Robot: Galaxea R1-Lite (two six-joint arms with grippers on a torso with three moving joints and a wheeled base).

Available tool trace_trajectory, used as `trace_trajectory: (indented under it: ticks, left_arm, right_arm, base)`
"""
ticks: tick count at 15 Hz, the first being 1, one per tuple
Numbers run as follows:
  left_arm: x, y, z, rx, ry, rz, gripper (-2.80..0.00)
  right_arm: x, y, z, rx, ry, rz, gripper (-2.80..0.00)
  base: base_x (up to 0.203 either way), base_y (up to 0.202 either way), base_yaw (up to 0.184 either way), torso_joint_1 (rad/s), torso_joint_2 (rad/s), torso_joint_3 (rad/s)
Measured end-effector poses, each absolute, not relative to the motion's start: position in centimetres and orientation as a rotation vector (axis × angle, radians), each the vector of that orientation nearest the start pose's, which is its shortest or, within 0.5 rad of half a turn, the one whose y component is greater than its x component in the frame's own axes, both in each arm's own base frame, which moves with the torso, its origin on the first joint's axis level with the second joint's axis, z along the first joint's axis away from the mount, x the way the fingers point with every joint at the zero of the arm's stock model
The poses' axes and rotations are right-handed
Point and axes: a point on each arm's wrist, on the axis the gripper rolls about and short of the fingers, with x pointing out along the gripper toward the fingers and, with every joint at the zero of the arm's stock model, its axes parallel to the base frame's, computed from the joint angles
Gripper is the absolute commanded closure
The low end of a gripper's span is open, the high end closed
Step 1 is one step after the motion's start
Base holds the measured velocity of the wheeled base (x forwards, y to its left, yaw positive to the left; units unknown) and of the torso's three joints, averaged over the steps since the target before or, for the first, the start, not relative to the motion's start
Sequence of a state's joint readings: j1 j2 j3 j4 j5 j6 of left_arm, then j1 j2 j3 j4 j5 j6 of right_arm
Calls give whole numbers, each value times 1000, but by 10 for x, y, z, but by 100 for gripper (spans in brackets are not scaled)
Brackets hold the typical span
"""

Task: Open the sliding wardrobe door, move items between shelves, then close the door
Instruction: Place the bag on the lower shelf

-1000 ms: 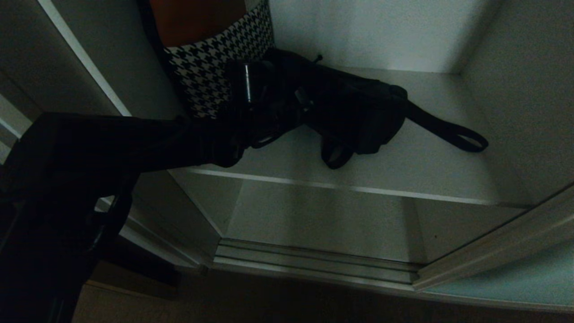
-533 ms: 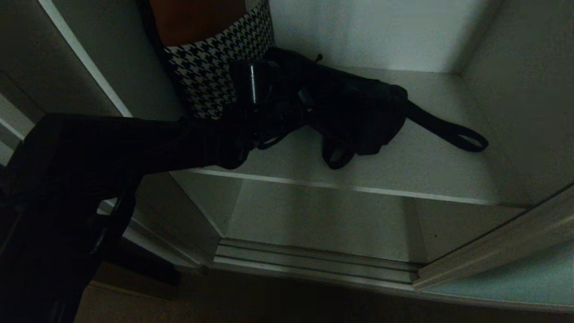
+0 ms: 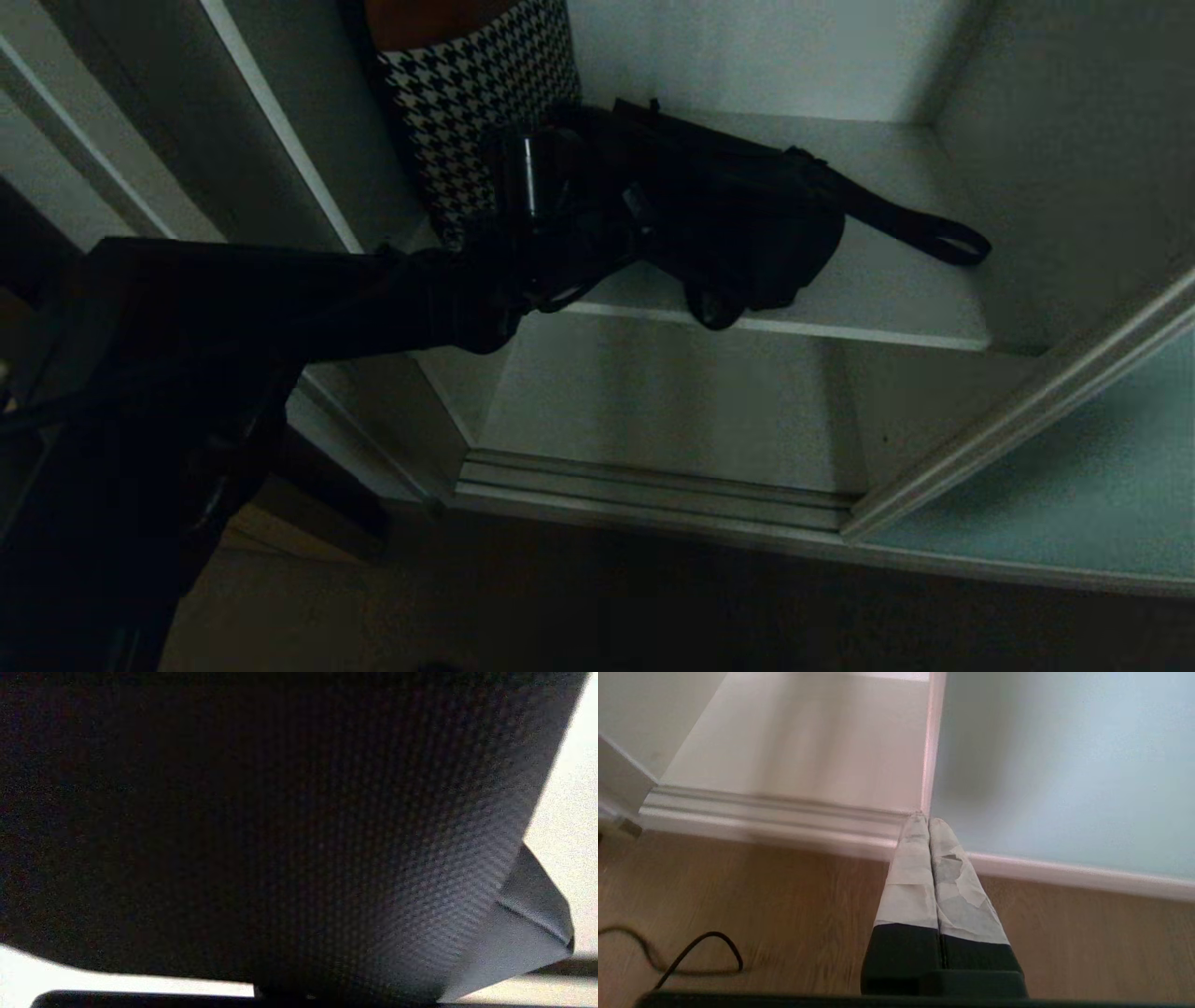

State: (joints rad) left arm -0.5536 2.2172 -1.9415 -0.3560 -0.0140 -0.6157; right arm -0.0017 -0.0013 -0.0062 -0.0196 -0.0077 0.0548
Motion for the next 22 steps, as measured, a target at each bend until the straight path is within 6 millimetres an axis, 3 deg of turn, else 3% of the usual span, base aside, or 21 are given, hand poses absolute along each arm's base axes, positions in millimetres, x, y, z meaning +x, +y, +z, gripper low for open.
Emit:
trace_trajectory:
  ticks: [8,11,16,22]
  left_arm:
    - [403,-252,264,-616,113,-527,0]
    - [394,-257,272,-592,107,-532,0]
    - [340,-256,326,-494,46,-537,0]
    - [277,-230,387,-336,-77,-487,0]
  right_arm:
    - [-23,0,79,55,-27,-8,0]
    - [-23,0,79,55,-27,-8,0]
    - [-23,0,79,55,-27,-8,0]
    - [-23,0,79,55,-27,-8,0]
  base:
    - [-24,0,-1,-1,0,1]
    - [0,0,0,0,0,0]
    - [0,0,0,0,0,0]
    - [0,0,0,0,0,0]
